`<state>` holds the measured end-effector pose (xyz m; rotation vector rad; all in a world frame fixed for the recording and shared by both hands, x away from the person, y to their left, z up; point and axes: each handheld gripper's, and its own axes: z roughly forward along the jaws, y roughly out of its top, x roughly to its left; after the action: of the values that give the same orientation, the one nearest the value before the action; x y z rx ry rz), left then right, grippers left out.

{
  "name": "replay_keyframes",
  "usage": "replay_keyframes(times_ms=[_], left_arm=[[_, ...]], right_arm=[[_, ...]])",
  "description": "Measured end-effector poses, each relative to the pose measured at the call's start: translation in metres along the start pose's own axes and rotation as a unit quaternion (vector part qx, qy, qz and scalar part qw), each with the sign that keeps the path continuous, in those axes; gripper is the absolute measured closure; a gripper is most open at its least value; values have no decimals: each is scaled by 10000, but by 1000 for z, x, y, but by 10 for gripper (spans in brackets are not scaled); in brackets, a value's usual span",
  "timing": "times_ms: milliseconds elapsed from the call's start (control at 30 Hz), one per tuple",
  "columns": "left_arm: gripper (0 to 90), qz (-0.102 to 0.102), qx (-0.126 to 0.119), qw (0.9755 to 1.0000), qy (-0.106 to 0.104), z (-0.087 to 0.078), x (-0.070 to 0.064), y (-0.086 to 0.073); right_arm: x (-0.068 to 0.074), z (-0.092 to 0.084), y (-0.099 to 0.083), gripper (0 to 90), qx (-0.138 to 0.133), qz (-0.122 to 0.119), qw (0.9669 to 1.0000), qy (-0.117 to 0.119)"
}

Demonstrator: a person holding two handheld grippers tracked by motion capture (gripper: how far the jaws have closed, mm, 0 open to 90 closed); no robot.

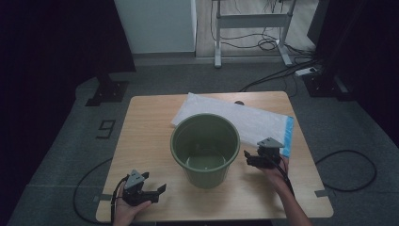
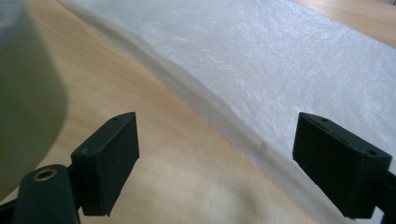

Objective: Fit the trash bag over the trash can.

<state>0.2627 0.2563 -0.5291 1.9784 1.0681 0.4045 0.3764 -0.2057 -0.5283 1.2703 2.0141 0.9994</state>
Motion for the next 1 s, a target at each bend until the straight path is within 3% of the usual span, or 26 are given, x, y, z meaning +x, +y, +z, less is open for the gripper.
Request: replay_keyframes(times_ms=[67, 100, 200, 333, 433, 600, 667, 700, 733, 767, 900, 1000], left_arm=[[99, 33, 39, 10000, -61, 2, 0, 0], [99, 33, 39, 10000, -61, 2, 0, 0], [113, -18, 38, 9999, -143, 4, 2, -1], [120, -55, 88, 9999, -116, 8, 5, 0], [123, -110, 71, 9998, -116, 7, 8, -1], [138, -132, 105, 9998, -71, 8, 11, -3], [140, -166, 86, 9998, -61, 7, 11, -3], [140, -190, 62, 9998, -62, 5, 11, -3], [140, -230, 33, 9997, -75, 4, 10, -4], [140, -248, 12, 9997, -68, 3, 10, -5], [141, -255, 7, 9997, 29, 0, 10, -8], [142, -298, 10, 9995, 64, -3, 11, -9]], right_arm=[[-4, 18, 6, 165, 189, 125, 9997, -78], [-4, 18, 6, 165, 189, 125, 9997, -78], [-6, 33, 6, 207, 291, 298, 9984, -372], [-10, 40, 3, 247, 393, 452, 9972, -456], [-11, 43, 1, 324, 533, 388, 9968, -460], [-18, 43, 0, 616, 468, 682, 9958, -388], [-21, 39, 1, 815, 568, 614, 9961, -289], [-21, 39, 1, 815, 568, 614, 9961, -289], [-20, 32, 0, 886, 629, 413, 9967, -310], [-20, 32, 0, 886, 629, 413, 9967, -310], [-17, 1, -12, 891, 96, 549, 9984, -80], [-13, -25, -26, 891, -20, 379, 9993, 12]])
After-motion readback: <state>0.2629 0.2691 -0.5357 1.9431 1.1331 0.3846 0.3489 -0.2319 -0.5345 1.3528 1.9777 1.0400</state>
